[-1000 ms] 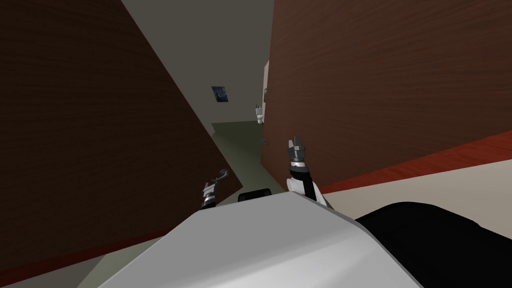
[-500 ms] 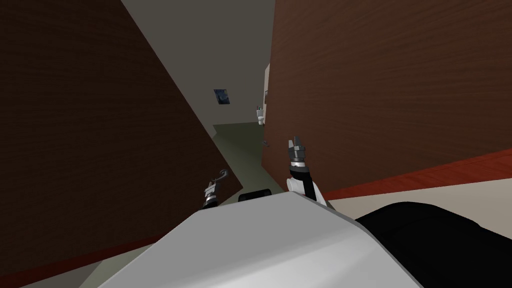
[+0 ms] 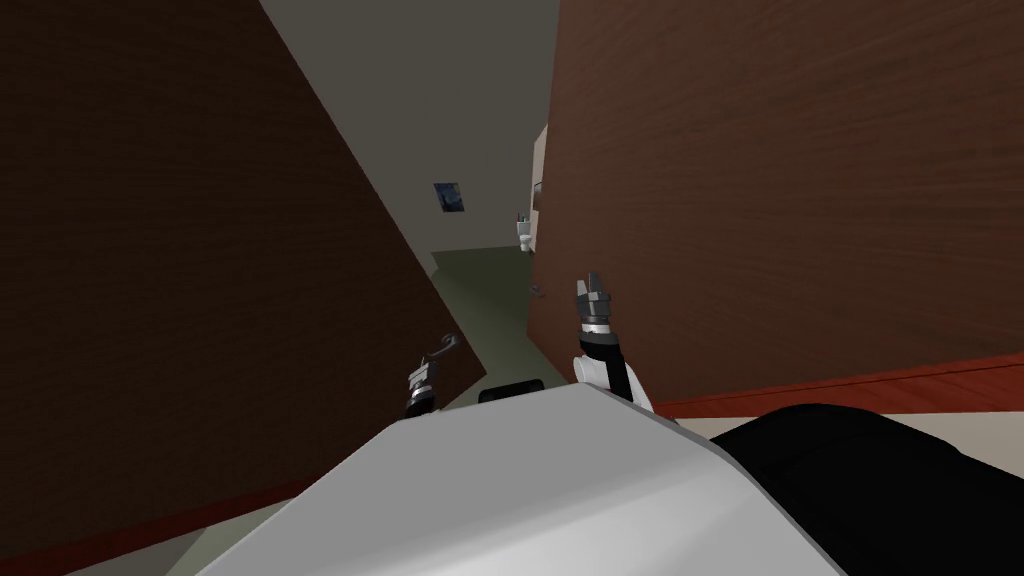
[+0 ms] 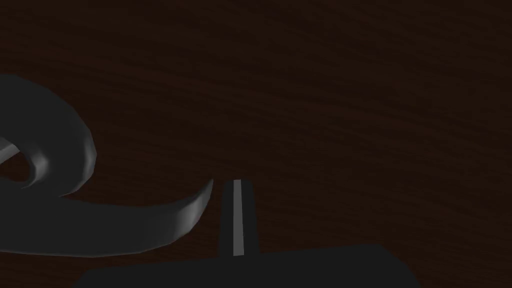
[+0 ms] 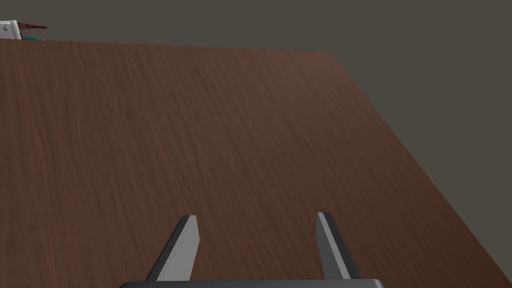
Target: Push the door open
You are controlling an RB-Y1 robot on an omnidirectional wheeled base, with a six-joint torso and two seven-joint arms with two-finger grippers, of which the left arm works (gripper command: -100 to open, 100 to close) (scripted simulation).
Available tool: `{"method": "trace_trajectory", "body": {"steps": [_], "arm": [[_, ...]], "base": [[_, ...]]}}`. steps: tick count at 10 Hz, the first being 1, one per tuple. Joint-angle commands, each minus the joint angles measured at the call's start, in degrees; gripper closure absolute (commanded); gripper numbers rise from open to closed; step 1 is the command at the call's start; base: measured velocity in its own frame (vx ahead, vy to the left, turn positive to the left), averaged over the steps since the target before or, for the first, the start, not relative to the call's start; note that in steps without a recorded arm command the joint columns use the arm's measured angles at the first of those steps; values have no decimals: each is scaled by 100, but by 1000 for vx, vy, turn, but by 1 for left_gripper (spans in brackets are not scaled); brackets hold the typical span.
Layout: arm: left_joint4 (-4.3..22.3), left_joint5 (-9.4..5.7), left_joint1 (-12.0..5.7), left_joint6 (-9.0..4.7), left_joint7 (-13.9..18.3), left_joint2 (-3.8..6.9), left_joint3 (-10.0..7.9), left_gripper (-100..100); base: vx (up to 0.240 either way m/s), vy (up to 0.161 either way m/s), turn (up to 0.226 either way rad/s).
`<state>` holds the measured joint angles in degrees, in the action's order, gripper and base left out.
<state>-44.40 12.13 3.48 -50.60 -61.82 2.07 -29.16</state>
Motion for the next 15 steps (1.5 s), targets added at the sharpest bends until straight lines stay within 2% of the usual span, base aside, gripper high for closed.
{"method": "trace_trajectory", "body": {"steps": [1, 6, 7, 9, 10, 12, 13, 15], "arm": [[15, -67, -30, 54, 208, -1, 56, -100], [152, -412, -253, 113, 983, 11, 238, -100], [152, -412, -253, 113, 1021, 11, 238, -100], [222, -590, -367, 144, 1387, 3, 331, -100], [222, -590, -367, 144, 1437, 3, 331, -100], [298, -781, -490, 177, 1809, -16, 432, -100], [298, -781, -490, 177, 1886, -16, 432, -100], [376, -980, -618, 211, 2257, -47, 537, -100]], "base": [[-51, -31, 4], [-60, -40, 30], [-40, -31, 12], [-49, -29, 33], [-44, -24, 17], [-56, -30, 35], [-54, -25, 16], [-52, -40, 39]]}}
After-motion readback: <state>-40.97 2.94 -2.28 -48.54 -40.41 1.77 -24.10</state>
